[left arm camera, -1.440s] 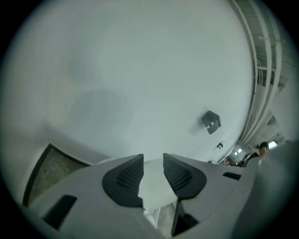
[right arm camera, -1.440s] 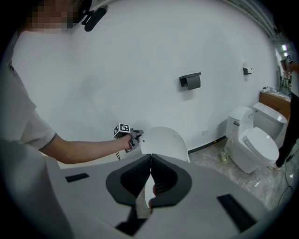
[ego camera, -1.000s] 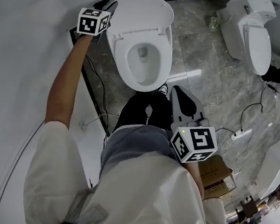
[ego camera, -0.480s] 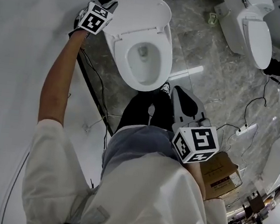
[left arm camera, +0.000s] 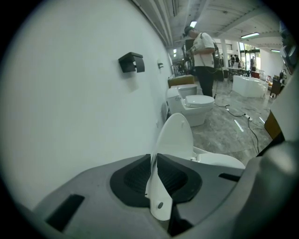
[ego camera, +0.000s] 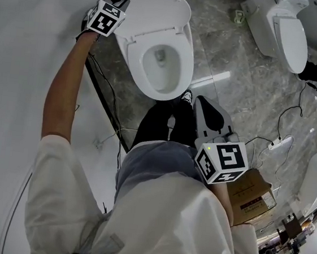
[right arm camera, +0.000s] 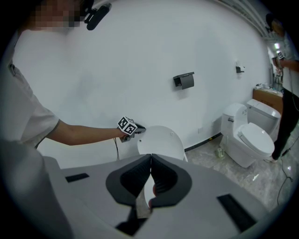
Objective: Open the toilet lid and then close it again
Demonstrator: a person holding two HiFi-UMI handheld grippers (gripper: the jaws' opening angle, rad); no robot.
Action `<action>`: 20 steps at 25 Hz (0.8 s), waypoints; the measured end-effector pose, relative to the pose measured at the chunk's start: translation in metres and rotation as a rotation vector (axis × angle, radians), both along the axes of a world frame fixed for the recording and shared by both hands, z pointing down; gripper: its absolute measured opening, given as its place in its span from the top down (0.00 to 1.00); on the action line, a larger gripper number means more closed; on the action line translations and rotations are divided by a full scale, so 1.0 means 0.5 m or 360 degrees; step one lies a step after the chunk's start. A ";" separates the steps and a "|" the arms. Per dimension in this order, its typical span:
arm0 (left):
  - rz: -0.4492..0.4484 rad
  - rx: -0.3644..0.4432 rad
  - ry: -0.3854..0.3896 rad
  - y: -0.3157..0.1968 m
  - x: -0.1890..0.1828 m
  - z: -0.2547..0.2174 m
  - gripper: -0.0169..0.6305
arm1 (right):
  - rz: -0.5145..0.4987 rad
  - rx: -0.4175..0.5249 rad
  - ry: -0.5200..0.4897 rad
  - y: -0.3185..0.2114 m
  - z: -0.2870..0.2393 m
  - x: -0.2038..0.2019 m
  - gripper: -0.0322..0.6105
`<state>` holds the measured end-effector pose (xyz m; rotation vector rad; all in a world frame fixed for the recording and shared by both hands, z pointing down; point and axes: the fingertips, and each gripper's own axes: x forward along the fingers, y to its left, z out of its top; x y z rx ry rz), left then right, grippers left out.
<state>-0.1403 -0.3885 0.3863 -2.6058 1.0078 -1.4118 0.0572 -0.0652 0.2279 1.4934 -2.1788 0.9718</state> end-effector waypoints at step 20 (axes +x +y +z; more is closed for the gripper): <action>-0.0144 -0.0011 0.0075 0.098 0.022 -0.023 0.91 | -0.0174 -0.0031 -0.0059 0.080 0.025 -0.001 0.93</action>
